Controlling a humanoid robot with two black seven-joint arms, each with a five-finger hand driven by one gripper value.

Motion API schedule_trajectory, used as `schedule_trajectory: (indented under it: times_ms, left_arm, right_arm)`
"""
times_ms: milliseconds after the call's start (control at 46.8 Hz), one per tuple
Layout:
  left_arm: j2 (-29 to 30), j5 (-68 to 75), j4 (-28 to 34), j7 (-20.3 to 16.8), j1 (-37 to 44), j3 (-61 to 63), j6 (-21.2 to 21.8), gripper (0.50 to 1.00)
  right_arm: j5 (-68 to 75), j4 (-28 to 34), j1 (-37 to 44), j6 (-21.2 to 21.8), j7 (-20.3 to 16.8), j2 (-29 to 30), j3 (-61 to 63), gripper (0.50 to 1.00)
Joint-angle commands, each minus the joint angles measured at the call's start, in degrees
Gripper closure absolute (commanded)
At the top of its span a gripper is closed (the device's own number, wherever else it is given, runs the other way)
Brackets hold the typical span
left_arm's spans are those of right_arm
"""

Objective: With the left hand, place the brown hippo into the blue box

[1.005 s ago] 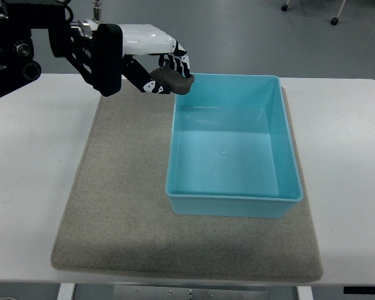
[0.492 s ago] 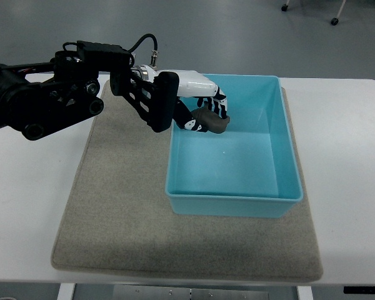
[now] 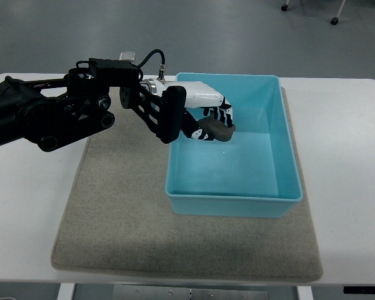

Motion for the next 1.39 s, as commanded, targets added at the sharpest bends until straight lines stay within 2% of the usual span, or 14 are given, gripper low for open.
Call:
schedule_trajectory:
  times_ms: [0, 21, 86, 192, 278, 364, 535, 834, 1133, 1219, 1369]
  left_arm:
    - [0.0, -0.1, -0.4, 0.0, 0.0, -0.1, 0.0, 0.913]
    - [0.0, -0.1, -0.4, 0.0, 0.0, -0.1, 0.0, 0.902]
    - [0.0, -0.7, -0.4, 0.0, 0.1, -0.1, 0.0, 0.800]
    - [0.0, -1.3, -0.6, 0.0, 0.1, -0.1, 0.0, 0.710]
    - [0.0, -1.5, -0.6, 0.0, 0.0, -0.2, 0.1, 0.572]
    - [0.0, -3.2, -0.6, 0.1, 0.0, -0.5, 0.1, 0.506]
    - [0.9, -12.4, -0.7, 0.1, -0.3, -1.0, 0.0, 0.504]
    - [5.5, -39.3, -0.2, 0.1, -0.3, -1.5, 0.0, 0.504]
    - [8.6, -52.2, 1.9, 0.1, 0.1, -1.5, -1.6, 0.500]
    - [9.6, -58.1, 4.7, 0.1, 0.2, -1.5, -4.9, 0.500]
    - [9.7, -66.0, 12.7, 0.2, 0.4, -1.5, -16.4, 0.500]
  right_arm:
    - [0.0, 0.0, 0.0, 0.0, 0.0, 0.0, 0.0, 0.564]
    - [0.0, 0.0, 0.1, 0.0, 0.0, 0.0, 0.0, 0.564]
    - [0.0, 0.0, 0.0, 0.0, 0.0, 0.0, 0.0, 0.564]
    - [0.0, 0.0, 0.0, 0.0, 0.0, 0.0, 0.0, 0.564]
    - [0.0, 0.0, 0.0, 0.0, 0.0, 0.0, 0.0, 0.564]
    - [0.0, 0.0, 0.0, 0.0, -0.1, 0.0, 0.0, 0.564]
    - [0.0, 0.0, 0.0, 0.0, 0.0, 0.0, 0.0, 0.564]
    - [0.0, 0.0, 0.0, 0.0, -0.1, 0.0, 0.0, 0.564]
    - [0.0, 0.0, 0.0, 0.0, 0.0, 0.0, 0.0, 0.564]
    - [0.0, 0.0, 0.0, 0.0, -0.1, 0.0, 0.0, 0.564]
    - [0.0, 0.0, 0.1, 0.0, -0.1, 0.0, 0.0, 0.564]
